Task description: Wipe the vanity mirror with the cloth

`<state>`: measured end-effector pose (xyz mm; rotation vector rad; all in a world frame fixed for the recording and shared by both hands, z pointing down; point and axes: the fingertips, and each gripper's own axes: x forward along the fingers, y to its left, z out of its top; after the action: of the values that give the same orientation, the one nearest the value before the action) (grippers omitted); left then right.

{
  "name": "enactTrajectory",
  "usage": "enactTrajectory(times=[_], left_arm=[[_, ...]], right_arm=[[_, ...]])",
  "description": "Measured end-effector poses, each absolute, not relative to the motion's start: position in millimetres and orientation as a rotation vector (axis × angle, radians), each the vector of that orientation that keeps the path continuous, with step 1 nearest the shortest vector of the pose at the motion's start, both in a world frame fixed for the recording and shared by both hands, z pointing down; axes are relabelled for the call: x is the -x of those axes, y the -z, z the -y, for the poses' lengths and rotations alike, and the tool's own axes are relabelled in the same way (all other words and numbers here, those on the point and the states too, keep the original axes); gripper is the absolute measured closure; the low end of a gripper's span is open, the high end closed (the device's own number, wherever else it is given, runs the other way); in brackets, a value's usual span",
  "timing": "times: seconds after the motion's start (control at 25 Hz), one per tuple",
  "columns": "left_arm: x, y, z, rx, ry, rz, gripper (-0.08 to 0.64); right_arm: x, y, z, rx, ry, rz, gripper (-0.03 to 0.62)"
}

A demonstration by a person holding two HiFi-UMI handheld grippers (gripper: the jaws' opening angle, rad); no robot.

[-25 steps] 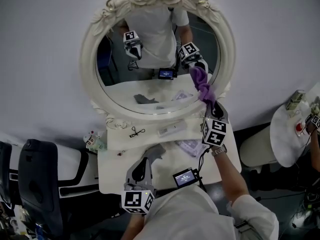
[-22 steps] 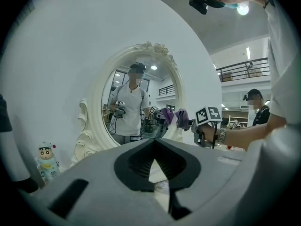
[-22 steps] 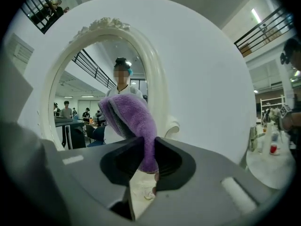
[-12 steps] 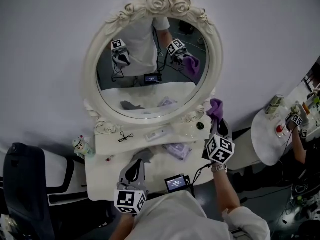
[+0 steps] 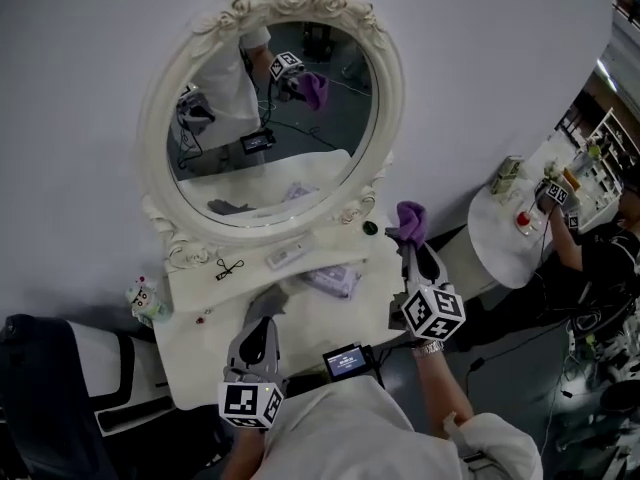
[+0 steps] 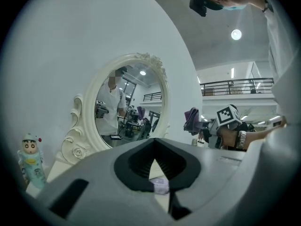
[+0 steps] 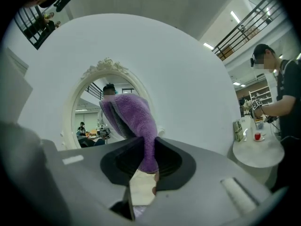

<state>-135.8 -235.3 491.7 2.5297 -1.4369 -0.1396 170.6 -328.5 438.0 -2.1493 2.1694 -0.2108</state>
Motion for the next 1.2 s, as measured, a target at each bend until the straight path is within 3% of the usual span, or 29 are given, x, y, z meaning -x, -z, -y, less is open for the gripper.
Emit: enactTrajectory(times=[0.6,1.2], left_arm=[[110,-483,184,-2.669,0.195,1.352,0.56],[-15,-501,100,-2.654,0.025,1.379,0.56]], right_arm=[[-64,-457,231,1.522,0.473,-2.439,0.514],[-107,-497,149,1.188,0.66,-2.587,0.514]])
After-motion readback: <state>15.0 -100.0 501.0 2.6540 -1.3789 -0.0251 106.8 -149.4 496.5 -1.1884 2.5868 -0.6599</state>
